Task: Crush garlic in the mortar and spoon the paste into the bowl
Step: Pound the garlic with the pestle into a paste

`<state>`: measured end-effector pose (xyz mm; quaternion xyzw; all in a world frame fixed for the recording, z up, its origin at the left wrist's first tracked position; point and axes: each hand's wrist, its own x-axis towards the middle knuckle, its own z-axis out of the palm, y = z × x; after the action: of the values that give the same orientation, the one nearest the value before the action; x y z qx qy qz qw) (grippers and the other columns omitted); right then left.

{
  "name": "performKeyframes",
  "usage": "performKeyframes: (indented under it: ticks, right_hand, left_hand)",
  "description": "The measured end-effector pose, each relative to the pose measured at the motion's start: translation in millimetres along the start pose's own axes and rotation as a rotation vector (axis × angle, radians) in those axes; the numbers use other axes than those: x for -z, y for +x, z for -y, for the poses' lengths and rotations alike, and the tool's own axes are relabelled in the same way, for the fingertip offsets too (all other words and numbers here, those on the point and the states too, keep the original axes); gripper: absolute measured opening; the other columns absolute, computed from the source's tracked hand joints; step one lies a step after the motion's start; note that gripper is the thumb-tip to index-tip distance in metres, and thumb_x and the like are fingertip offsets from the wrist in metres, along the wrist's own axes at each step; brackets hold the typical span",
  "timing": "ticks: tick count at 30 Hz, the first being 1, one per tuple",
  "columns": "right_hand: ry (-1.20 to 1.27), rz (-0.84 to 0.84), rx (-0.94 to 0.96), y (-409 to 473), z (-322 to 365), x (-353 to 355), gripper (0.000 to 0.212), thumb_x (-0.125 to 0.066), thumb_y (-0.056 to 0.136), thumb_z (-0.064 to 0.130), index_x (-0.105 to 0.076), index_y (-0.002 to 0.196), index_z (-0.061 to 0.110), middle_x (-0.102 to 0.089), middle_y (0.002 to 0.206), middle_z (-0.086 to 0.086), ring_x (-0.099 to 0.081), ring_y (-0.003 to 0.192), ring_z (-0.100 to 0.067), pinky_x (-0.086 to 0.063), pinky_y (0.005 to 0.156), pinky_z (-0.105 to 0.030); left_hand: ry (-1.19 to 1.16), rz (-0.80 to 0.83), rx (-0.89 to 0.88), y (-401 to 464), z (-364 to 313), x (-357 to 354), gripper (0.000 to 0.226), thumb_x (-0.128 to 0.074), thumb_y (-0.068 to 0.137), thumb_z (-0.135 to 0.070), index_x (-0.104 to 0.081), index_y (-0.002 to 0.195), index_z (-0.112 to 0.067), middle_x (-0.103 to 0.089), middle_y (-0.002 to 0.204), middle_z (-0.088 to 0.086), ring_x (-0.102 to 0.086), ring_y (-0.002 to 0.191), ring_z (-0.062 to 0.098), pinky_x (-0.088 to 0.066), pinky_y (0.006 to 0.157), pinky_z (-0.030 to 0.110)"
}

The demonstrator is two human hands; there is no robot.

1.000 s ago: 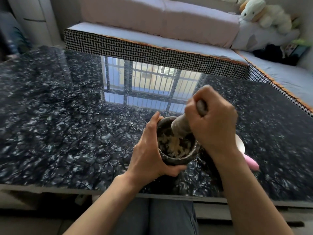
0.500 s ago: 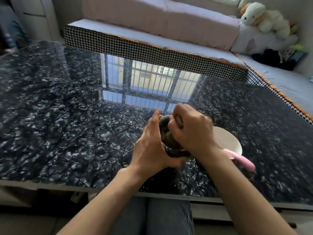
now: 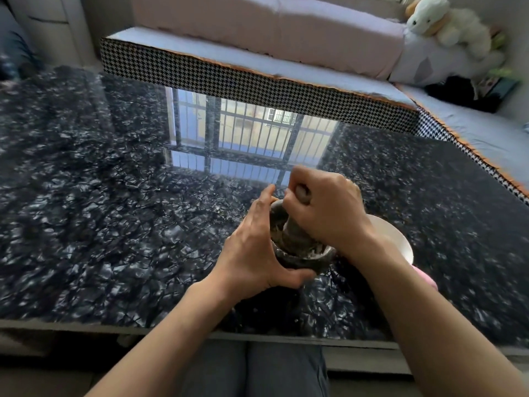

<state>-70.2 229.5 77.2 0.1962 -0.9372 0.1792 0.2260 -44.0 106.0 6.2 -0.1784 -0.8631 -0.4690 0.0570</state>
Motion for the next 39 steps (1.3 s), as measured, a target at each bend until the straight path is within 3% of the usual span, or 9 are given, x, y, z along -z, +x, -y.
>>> performKeyframes:
  ticks: [4, 8, 10, 15, 19, 25, 30, 35, 39]
  right_hand:
    - [0.153, -0.251, -0.092, 9, 3, 11, 0.013, -0.058, 0.078, 0.019, -0.049, 0.069, 0.019, -0.043, 0.054, 0.012, -0.048, 0.051, -0.015, -0.04, 0.055, -0.027]
    - [-0.061, -0.05, -0.039, -7, 16, -15, 0.018, -0.056, 0.081, 0.028, -0.043, 0.07, 0.021, -0.04, 0.059, 0.01, -0.039, 0.053, -0.018, -0.029, 0.054, -0.028]
    - [-0.057, -0.002, -0.053, -6, 8, -7, 0.017, -0.055, 0.083, 0.028, -0.045, 0.073, 0.02, -0.044, 0.062, 0.007, -0.041, 0.058, -0.019, -0.026, 0.057, -0.027]
    - [0.099, -0.307, -0.158, -5, 3, 1, 0.012, -0.056, 0.08, 0.019, -0.049, 0.071, 0.018, -0.048, 0.061, 0.005, -0.046, 0.054, -0.017, -0.034, 0.054, -0.024]
    - [-0.002, -0.03, -0.063, -9, 10, -13, 0.016, -0.055, 0.083, 0.026, -0.045, 0.072, 0.017, -0.047, 0.064, 0.006, -0.043, 0.056, -0.02, -0.028, 0.056, -0.028]
    - [0.059, -0.271, -0.069, -3, 12, -1, 0.01, -0.056, 0.077, 0.021, -0.051, 0.07, 0.015, -0.045, 0.059, 0.007, -0.04, 0.048, -0.015, -0.025, 0.047, -0.02]
    - [-0.092, 0.003, 0.026, -8, 11, -6, 0.016, -0.055, 0.082, 0.027, -0.043, 0.073, 0.022, -0.045, 0.062, 0.009, -0.041, 0.053, -0.019, -0.025, 0.055, -0.027]
    - [-0.059, -0.262, -0.003, -2, 8, 5, 0.01, -0.056, 0.075, 0.02, -0.052, 0.069, 0.013, -0.044, 0.057, 0.009, -0.041, 0.043, -0.017, -0.022, 0.043, -0.016]
    - [-0.128, 0.039, 0.002, -2, 7, -11, 0.014, -0.052, 0.083, 0.029, -0.048, 0.075, 0.017, -0.053, 0.066, 0.004, -0.05, 0.057, -0.024, -0.029, 0.054, -0.028]
  left_hand:
    - [0.002, 0.001, 0.005, 0, 1, 0, 0.133, -0.078, 0.042, -0.056, -0.002, 0.146, -0.02, -0.03, 0.146, -0.001, -0.03, 0.133, 0.011, -0.028, 0.107, 0.027]
    - [-0.006, 0.0, 0.022, 0, 0, 1, 0.134, -0.069, 0.038, -0.064, -0.003, 0.146, -0.021, -0.029, 0.148, -0.004, -0.029, 0.134, 0.009, -0.029, 0.106, 0.026]
    - [0.011, 0.001, 0.031, 0, -1, 1, 0.136, -0.077, 0.039, -0.059, -0.003, 0.146, -0.02, -0.03, 0.148, -0.003, -0.031, 0.133, 0.011, -0.027, 0.104, 0.023]
    - [0.012, -0.012, 0.023, -1, 0, 1, 0.132, -0.084, 0.044, -0.047, -0.004, 0.146, -0.02, -0.031, 0.146, -0.002, -0.032, 0.132, 0.011, -0.028, 0.107, 0.026]
    - [-0.002, -0.007, 0.017, 0, 0, 2, 0.131, -0.084, 0.047, -0.043, -0.002, 0.146, -0.02, -0.028, 0.148, -0.004, -0.027, 0.133, 0.006, -0.021, 0.1, 0.014]
    - [-0.002, -0.009, 0.016, 0, 0, 1, 0.133, -0.086, 0.045, -0.046, -0.004, 0.146, -0.019, -0.031, 0.146, -0.004, -0.031, 0.131, 0.007, -0.025, 0.103, 0.019]
    - [-0.004, -0.009, 0.021, -1, 0, 1, 0.131, -0.085, 0.047, -0.044, -0.003, 0.146, -0.019, -0.03, 0.147, -0.003, -0.03, 0.133, 0.01, -0.024, 0.101, 0.018]
    - [0.012, -0.016, 0.017, -1, 0, 0, 0.13, -0.082, 0.045, -0.048, -0.005, 0.146, -0.018, -0.031, 0.147, 0.0, -0.032, 0.132, 0.011, -0.025, 0.104, 0.021]
    - [0.012, -0.02, 0.007, 1, 0, 1, 0.129, -0.084, 0.047, -0.042, -0.004, 0.146, -0.017, -0.028, 0.148, -0.001, -0.028, 0.133, 0.008, -0.021, 0.099, 0.013]
